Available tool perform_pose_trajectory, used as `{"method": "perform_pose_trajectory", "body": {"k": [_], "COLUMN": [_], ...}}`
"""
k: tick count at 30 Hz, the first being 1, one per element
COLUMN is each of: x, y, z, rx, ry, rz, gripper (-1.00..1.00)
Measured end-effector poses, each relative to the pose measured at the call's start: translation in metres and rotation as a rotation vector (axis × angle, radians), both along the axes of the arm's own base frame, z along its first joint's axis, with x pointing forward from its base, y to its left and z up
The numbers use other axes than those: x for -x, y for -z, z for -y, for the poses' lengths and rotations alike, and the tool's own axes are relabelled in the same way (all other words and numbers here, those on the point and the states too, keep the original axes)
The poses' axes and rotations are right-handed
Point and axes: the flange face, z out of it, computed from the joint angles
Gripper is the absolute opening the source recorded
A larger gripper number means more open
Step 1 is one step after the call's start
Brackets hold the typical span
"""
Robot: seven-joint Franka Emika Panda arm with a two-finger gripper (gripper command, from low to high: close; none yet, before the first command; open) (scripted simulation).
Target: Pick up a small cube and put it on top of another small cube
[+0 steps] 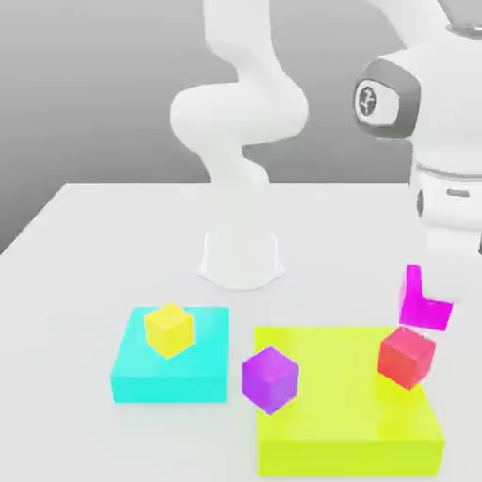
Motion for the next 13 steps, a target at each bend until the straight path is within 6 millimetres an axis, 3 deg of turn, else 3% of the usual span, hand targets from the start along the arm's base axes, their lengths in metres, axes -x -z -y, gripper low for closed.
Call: {"method": "perform_pose_trajectory", "body": {"k": [2,3,9,13], "x": [0.001,0.002,0.003,0.001], "y": [0.027,0.034,0.038,-0.004], "z": [0.001,0.002,0.001,0.001], "rx": [0.001,0.001,0.001,0.001], "ry": [0.001,0.0,-0.003,-0.001], "rz": [0.001,0.001,0.001,0.002], "gripper": [-1.0,1.0,1.0,1.0]}}
